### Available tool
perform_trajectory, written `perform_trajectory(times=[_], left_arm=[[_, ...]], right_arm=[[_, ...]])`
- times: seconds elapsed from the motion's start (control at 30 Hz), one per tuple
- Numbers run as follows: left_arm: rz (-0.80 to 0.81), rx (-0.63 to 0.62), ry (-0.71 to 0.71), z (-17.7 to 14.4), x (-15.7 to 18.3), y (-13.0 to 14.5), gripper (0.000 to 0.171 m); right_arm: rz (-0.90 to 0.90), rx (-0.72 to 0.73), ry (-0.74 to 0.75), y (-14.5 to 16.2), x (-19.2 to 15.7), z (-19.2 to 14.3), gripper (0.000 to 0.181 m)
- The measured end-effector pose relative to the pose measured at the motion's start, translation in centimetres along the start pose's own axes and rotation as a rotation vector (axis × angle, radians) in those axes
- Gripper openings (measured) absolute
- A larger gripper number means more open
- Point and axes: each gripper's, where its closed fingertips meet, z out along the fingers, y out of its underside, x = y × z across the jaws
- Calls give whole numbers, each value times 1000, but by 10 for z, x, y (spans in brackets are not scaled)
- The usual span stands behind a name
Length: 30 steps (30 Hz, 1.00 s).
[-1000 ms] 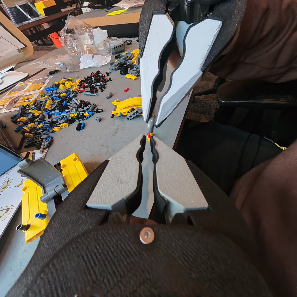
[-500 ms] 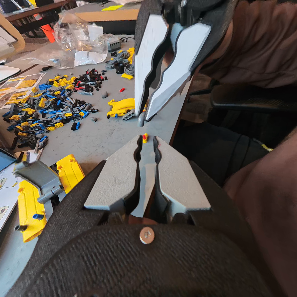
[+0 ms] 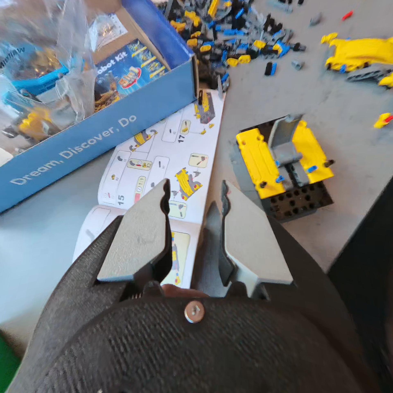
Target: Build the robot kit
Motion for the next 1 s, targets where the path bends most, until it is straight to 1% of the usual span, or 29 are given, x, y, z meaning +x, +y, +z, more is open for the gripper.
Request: perform_trajectory(times=[0.1, 0.13, 0.23, 0.27, 0.3, 0.47, 0.6, 0.77, 0.8, 0.87, 0.93, 1.0], left_arm=[[119, -111, -144, 18, -22, 18, 45], [152, -146, -151, 23, -23, 23, 44], [134, -151, -43, 30, -11, 26, 17], [107, -153, 10, 31, -5, 28, 6], [75, -148, 47, 31, 0, 28, 0], [-14, -125, 120, 29, 0, 30, 0], [24, -149, 122, 26, 2, 34, 0], [81, -217, 161, 18, 5, 38, 0], [85, -198, 150, 19, 4, 32, 0], [103, -131, 68, 25, -9, 12, 0], [139, -118, 7, 36, -20, -3, 0], [179, -114, 27, 53, -16, -15, 0]], right_arm=[[20, 2, 10, 4, 3, -5, 8], [27, -3, 11, 6, 5, -6, 8], [37, -11, 13, 10, 7, -9, 8], [38, -12, 12, 11, 8, -9, 8], [38, -12, 11, 11, 8, -10, 8], [39, -16, 9, 12, 10, -10, 8], [30, -12, 17, 9, 11, -12, 8], [39, -9, 31, 11, 14, -14, 8], [40, -5, 34, 11, 14, -14, 8], [47, 4, 37, 10, 16, -15, 8], [55, 11, 34, 10, 17, -14, 8], [56, 13, 37, 10, 18, -13, 8]])
